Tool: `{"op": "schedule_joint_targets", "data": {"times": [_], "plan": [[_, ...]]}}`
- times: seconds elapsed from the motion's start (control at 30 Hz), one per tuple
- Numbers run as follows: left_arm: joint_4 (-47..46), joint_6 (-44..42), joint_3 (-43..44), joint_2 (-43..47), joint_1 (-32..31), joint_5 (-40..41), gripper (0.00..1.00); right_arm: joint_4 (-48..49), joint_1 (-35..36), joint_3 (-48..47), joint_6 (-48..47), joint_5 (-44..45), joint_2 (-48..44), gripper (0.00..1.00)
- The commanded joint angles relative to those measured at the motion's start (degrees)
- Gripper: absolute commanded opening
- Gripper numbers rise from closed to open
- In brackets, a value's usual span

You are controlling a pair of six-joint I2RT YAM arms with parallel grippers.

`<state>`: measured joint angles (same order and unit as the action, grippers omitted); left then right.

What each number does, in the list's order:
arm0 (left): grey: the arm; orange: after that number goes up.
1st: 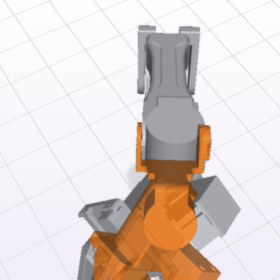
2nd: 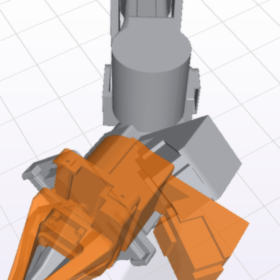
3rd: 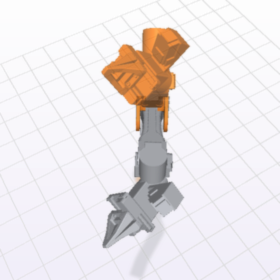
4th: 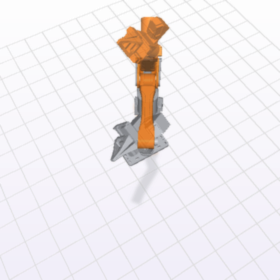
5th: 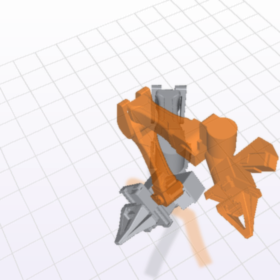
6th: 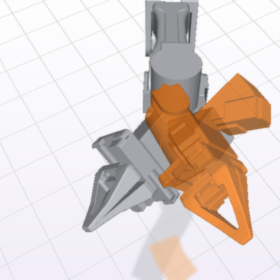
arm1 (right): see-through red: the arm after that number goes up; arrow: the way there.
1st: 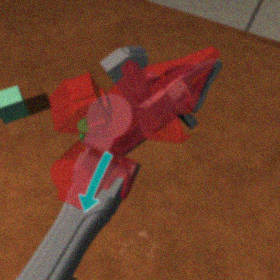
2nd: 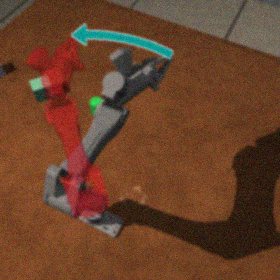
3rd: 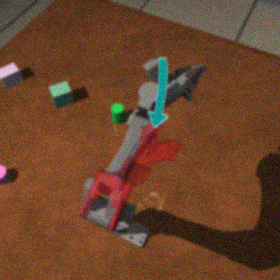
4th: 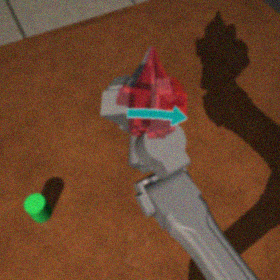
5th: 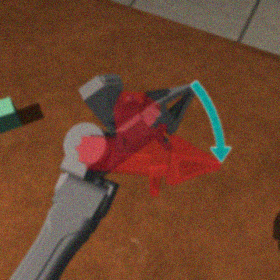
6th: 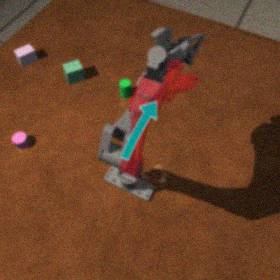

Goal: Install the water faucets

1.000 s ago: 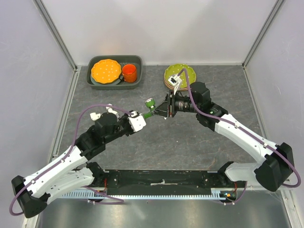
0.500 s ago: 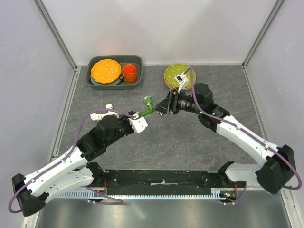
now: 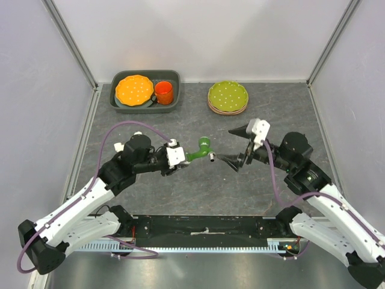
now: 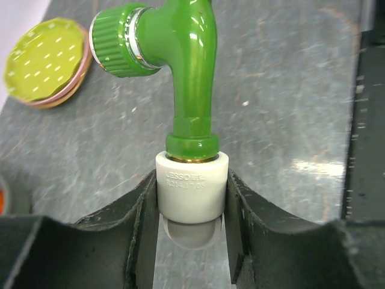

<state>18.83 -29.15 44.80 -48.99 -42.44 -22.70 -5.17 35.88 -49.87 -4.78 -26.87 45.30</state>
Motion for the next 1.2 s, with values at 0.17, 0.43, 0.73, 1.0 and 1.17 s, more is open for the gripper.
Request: {"op": "schedule_joint_targets", "data": {"times": [0.17,0.43,0.73,1.0,1.17], "plan": [[3.84,2.52,7.50,-3.65,1.83,-24.40,0.02,-9.59,0.16,2.24,-20.61,-10.73,-11.20,0.98],[4.99,2.43,8.47,-4.36,1.83,-26.34,0.02,-12.23,1.74,-1.19,-22.91,-18.91,-3.74,0.98],[4.99,2.43,8.55,-4.62,1.83,-27.22,0.02,-14.78,5.78,-6.03,-25.19,-21.38,4.53,0.91],[4.90,2.43,8.38,-4.10,1.83,-25.38,0.02,-13.91,6.92,-7.70,-23.27,-21.99,9.54,0.75],[3.76,2.69,7.59,-3.13,1.83,-20.73,0.02,-11.27,7.01,-7.18,-19.66,-22.08,10.51,0.55]]}}
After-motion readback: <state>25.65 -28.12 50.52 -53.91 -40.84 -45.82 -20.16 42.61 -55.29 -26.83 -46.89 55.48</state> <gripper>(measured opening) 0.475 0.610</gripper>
